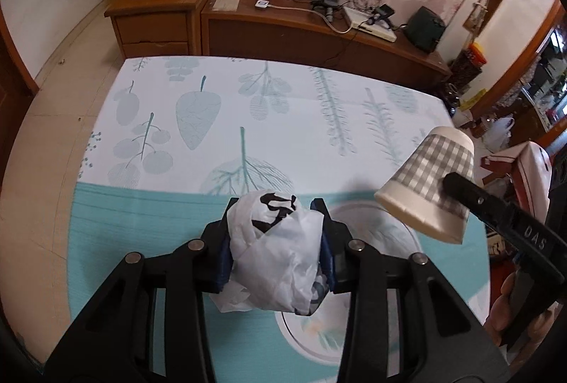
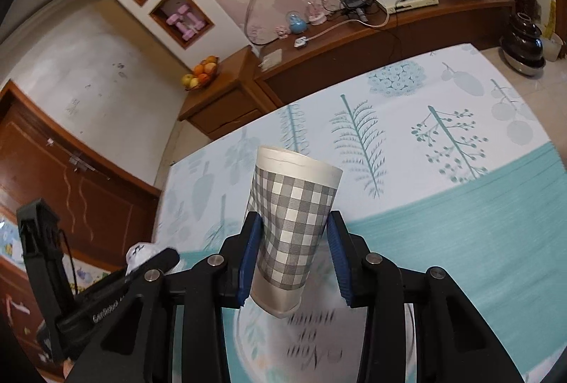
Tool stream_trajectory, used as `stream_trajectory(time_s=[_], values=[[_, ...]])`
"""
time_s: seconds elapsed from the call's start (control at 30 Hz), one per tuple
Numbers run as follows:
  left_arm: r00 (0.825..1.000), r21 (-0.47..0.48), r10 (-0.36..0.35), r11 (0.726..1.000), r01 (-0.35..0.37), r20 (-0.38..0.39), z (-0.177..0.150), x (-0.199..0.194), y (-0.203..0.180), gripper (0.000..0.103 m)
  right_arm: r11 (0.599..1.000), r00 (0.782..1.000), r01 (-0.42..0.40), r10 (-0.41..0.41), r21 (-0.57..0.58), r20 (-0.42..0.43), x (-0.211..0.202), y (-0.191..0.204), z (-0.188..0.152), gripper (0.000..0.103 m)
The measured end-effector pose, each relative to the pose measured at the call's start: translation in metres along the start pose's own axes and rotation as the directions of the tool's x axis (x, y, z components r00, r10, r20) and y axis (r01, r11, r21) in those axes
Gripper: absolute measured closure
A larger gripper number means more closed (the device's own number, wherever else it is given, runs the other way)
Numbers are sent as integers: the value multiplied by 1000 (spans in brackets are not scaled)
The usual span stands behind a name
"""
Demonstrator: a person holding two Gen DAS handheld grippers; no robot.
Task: Collect trash
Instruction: 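Grasp the white plastic bag with the left gripper while the right grasps the checkered paper cup, then carry the plastic bag and paper cup down over the trash bin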
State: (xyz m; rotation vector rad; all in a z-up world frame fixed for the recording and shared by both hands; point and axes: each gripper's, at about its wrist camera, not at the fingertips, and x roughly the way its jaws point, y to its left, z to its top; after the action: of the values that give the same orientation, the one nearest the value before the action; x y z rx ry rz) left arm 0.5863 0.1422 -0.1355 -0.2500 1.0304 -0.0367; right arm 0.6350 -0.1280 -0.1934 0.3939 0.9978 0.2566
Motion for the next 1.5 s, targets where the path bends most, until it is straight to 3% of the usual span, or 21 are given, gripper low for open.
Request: stream_trajectory(time_s=[0.37, 0.67, 0.93, 1.1, 1.27, 1.5], values=[[995, 80, -98, 992, 94, 36, -89, -114, -40, 67, 987, 997, -76, 76, -144, -1, -140, 36, -95, 66], [989, 152, -148, 978, 146, 0, -198, -172, -63, 67, 968, 992, -123, 117, -221, -41, -234, 39, -215, 66], [985, 218, -172, 962, 167, 3, -296, -216, -81, 67, 974, 987, -130, 110, -186, -114, -286, 15, -318, 66], [987, 266, -160, 951, 156, -8, -361, -219, -83, 67, 980, 984, -88, 59, -179, -165, -299, -6, -381, 66], [988, 354, -103, 925, 137, -113, -445, -185, -89, 67, 987, 972, -53, 17, -151, -236, -291, -35, -443, 66], [953, 347, -113, 914, 211, -282, -545, -106, -76, 67, 995, 931, 22, -55, -94, -361, -228, -95, -518, 66]])
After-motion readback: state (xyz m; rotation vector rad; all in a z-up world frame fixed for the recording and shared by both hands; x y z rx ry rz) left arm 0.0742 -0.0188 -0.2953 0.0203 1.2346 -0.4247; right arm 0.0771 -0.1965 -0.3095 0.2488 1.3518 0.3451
